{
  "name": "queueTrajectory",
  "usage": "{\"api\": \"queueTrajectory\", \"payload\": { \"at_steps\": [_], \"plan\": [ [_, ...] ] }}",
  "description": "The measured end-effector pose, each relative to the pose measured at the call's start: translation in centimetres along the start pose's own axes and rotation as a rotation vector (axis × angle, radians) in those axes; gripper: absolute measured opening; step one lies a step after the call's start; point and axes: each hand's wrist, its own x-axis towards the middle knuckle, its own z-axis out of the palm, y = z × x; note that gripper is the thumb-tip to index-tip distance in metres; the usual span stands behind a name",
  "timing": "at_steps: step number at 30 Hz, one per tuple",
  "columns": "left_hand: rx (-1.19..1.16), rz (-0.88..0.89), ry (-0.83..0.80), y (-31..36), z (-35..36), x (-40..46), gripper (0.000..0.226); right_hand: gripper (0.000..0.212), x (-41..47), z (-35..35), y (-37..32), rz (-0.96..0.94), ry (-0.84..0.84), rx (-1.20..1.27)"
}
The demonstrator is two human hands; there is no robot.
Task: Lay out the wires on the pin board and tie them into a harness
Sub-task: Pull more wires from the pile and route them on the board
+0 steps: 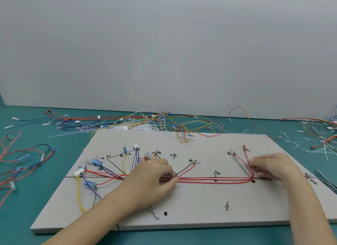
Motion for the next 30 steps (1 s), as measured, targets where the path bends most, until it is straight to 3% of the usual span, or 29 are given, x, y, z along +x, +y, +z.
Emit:
{"api": "queueTrajectory", "payload": {
  "at_steps": [10, 30],
  "plan": [
    [0.002, 0.007, 0.006, 0.0, 0.1, -0.1, 0.027, 0.006, 0.1, 0.2, 1.2, -0.025, 0.033, 0.150],
    [-0.008, 0.014, 0.032, 0.0, 0.3, 0.0, 0.024, 0.011, 0.6, 0.1, 1.3, -0.034, -0.005, 0.115]
  ]
}}
